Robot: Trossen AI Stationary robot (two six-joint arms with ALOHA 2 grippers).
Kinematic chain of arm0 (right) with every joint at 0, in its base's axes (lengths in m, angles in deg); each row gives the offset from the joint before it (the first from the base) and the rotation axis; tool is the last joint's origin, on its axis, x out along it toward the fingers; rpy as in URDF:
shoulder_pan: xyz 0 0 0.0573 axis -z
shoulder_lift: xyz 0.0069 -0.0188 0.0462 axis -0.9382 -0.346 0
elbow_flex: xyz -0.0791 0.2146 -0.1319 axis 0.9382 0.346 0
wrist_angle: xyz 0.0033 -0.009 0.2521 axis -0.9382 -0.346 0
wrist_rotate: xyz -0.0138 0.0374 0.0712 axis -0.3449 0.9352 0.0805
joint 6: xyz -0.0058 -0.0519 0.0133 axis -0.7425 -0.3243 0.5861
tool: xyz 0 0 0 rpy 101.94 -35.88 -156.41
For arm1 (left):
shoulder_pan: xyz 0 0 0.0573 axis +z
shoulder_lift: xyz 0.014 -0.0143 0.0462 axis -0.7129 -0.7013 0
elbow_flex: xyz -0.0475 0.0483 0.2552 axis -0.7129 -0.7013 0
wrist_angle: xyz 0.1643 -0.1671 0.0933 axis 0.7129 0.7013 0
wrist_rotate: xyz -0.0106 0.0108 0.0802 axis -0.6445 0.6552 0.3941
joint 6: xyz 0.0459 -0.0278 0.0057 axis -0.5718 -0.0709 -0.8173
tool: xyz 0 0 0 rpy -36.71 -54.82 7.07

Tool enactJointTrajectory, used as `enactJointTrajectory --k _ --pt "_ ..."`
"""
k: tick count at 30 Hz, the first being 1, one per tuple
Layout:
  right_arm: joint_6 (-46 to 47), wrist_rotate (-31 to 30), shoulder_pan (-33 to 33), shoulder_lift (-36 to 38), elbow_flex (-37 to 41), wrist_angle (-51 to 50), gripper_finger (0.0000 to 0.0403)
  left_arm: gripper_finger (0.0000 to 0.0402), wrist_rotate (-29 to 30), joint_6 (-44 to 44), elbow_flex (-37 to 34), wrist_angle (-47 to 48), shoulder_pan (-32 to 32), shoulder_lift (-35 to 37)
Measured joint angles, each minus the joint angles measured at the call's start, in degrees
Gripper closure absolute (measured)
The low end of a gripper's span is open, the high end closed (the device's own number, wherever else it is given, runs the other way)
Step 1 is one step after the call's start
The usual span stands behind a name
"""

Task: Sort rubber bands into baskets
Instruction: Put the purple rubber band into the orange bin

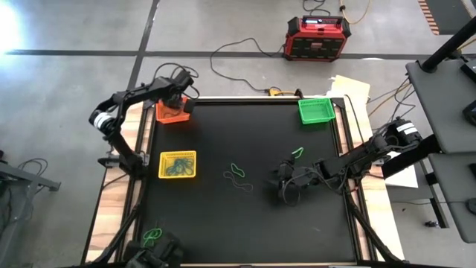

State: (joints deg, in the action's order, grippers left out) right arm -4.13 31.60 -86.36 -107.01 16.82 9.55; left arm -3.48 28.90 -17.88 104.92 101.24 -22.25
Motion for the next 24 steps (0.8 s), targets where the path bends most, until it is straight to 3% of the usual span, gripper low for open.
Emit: enactJointTrajectory --k 6,13,24 --pt "3.0 0.1 0.0 0.0 -0.1 -1.7 0.0227 0.0401 -8.1 1.9 -0.1 -0.1 2.8 -3.1" --pt "3.0 0.2 0.0 0.0 -0.3 -2.6 0.0227 0.0394 -7.7 1.4 -0.1 -0.2 3.1 -6.0" --pt "2.3 1.0 0.2 0.0 -0.3 -3.1 0.0227 0.0284 -7.2 -1.2 0.9 1.4 2.6 -4.3"
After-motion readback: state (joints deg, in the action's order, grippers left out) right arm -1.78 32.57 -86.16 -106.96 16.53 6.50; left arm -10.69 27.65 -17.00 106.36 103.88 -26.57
